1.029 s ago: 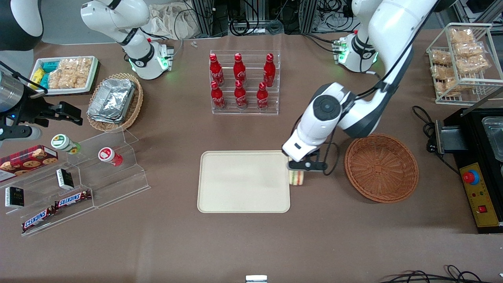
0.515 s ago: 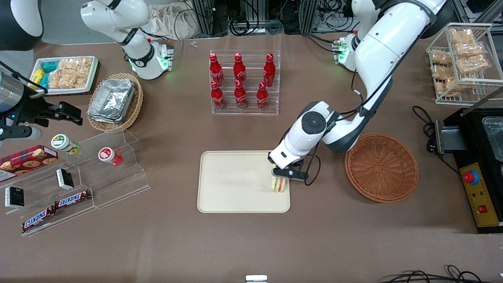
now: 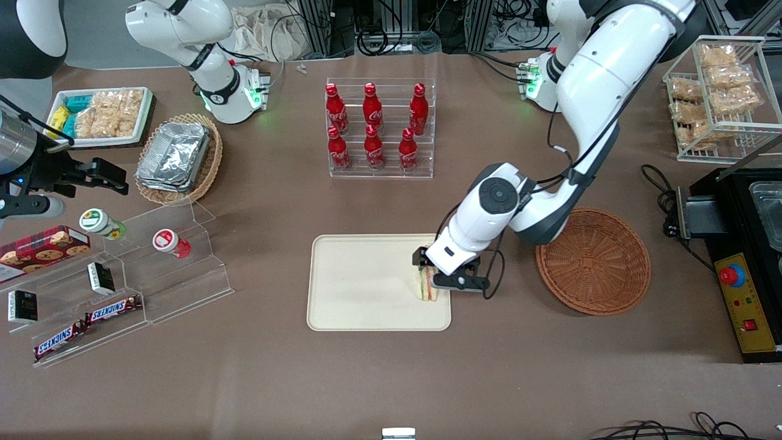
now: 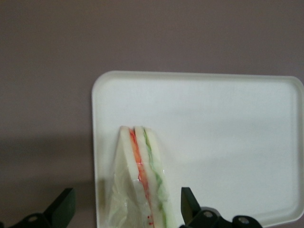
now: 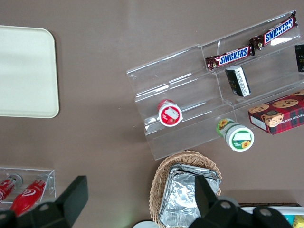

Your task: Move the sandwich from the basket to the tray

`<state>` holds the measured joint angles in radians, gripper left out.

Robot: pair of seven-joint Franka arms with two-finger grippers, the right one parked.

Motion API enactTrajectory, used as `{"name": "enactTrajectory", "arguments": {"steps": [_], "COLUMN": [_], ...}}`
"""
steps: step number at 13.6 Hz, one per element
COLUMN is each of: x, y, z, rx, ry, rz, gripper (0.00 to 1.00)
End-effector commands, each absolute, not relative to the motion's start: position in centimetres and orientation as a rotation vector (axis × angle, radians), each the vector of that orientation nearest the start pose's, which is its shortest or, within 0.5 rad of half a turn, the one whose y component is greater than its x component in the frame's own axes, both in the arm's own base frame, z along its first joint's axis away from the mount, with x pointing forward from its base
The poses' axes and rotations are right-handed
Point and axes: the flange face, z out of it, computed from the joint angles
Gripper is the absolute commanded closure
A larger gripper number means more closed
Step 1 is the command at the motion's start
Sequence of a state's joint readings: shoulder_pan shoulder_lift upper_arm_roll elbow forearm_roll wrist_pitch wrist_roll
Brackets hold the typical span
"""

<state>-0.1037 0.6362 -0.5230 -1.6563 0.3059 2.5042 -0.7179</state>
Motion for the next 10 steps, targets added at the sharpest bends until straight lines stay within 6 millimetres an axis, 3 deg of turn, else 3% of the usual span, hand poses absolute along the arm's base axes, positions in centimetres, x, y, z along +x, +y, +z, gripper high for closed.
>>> {"name": "enactTrajectory", "arguments": {"steps": [1, 5, 7, 9, 10], "x": [60.3, 59.7, 59.6, 57.2, 56.8], "y": [-33.3, -29.0, -24.7, -22.4, -19.3], "z": [39.8, 50.4, 55.2, 58.8, 60.1], "rx": [-3.245, -3.181, -3.177, -3.163, -3.141], "ry": [-0.095, -0.235, -0.296, -0.089, -0.049], "rz": [-0.373, -0.309, -0.239, -0.079, 0.006], "gripper": [0.00, 0.00, 0.00, 0.00, 0.00]}}
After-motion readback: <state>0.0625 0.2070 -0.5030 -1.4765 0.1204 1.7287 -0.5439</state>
